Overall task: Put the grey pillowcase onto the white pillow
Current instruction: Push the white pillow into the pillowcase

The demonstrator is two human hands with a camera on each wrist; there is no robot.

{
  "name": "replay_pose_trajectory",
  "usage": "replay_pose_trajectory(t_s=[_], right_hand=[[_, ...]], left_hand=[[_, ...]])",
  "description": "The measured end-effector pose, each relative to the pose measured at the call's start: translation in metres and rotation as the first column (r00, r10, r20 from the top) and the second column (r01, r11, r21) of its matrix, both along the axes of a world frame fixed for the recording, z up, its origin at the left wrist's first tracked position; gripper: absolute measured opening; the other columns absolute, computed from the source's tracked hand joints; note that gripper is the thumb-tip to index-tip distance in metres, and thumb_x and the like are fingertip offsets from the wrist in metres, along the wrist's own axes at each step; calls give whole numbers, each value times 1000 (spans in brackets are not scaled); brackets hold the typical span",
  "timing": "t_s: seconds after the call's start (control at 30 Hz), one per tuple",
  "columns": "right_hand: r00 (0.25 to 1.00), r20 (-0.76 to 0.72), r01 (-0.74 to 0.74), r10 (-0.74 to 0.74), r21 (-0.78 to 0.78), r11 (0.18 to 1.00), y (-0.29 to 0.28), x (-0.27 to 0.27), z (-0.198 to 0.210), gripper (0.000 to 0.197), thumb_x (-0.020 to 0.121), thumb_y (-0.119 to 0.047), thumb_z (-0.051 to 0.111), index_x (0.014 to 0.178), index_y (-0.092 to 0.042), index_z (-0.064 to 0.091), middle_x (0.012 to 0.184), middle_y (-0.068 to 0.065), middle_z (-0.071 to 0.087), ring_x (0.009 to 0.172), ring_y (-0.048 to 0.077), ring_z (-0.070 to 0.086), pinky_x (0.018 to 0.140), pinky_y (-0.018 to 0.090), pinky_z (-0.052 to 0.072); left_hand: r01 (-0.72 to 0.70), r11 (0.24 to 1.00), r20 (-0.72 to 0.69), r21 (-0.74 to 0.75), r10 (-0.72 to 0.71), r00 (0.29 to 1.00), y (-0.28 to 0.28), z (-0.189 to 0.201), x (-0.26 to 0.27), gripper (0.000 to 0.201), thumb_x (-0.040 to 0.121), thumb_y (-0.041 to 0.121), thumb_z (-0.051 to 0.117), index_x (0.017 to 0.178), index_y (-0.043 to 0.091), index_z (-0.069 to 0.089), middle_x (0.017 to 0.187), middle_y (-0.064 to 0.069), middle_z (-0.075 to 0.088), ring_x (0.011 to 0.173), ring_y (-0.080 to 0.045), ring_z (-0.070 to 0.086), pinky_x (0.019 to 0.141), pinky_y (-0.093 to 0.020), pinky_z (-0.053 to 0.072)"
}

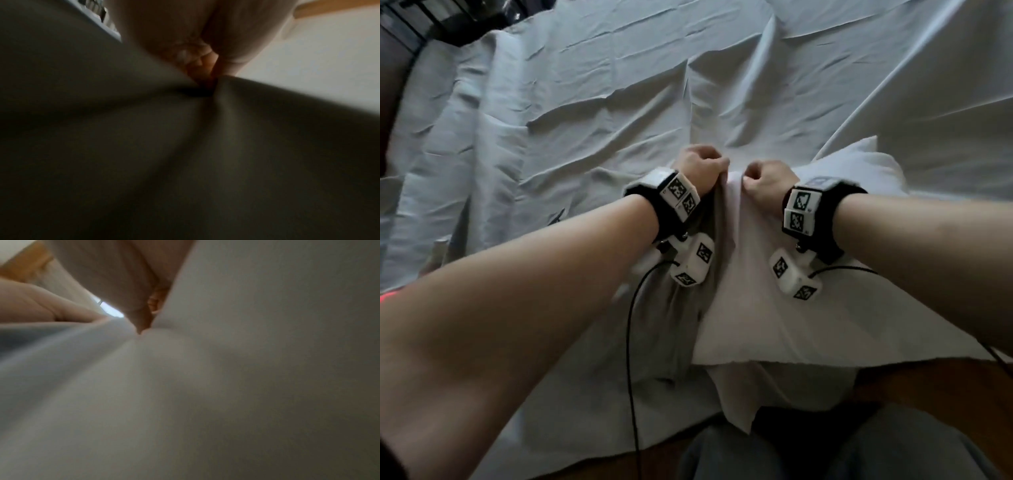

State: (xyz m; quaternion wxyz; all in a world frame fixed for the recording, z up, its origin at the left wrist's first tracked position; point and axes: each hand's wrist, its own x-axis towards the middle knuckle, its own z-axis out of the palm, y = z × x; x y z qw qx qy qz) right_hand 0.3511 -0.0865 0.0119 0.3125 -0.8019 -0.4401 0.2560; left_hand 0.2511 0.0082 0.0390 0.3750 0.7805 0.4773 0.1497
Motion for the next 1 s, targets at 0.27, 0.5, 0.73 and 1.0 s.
replay_pose_trajectory(t_s=[0.27,0.5,0.73,1.0], right_hand=[[988,156,25,-8,-106,994,-37,15,22,23,91,-33,53,104,-19,65,110,8,67,102,26,61,88,30,44],[866,341,468,-366,-297,832,-109,30,46,64,78,-37,54,129,0,44,130,24,51,124,42,46,104,47,38],[878,-159,371,-451,-369,852,-188,5,16,76,79,-56,68,135,-8,52,142,15,48,130,30,48,110,38,36],[853,-316,397,-415,-124,910,-150,-28,45,47,76,-13,71,119,1,60,116,15,65,112,32,61,96,35,49]], left_hand=[[49,999,-155,-14,-50,987,-22,22,-24,28,90,35,60,74,13,66,68,-6,62,66,-24,59,58,-21,47],[27,953,-639,-301,-223,736,-87,37,-107,60,62,53,81,93,5,65,81,-10,69,67,-28,68,57,-32,56],[132,979,-603,-155,-200,773,-140,15,-143,14,73,13,67,85,5,65,73,-9,66,71,-27,69,52,-30,53],[134,929,236,-344,-52,970,-175,52,-91,22,88,6,66,69,9,54,54,-8,59,42,-20,55,46,-32,51]])
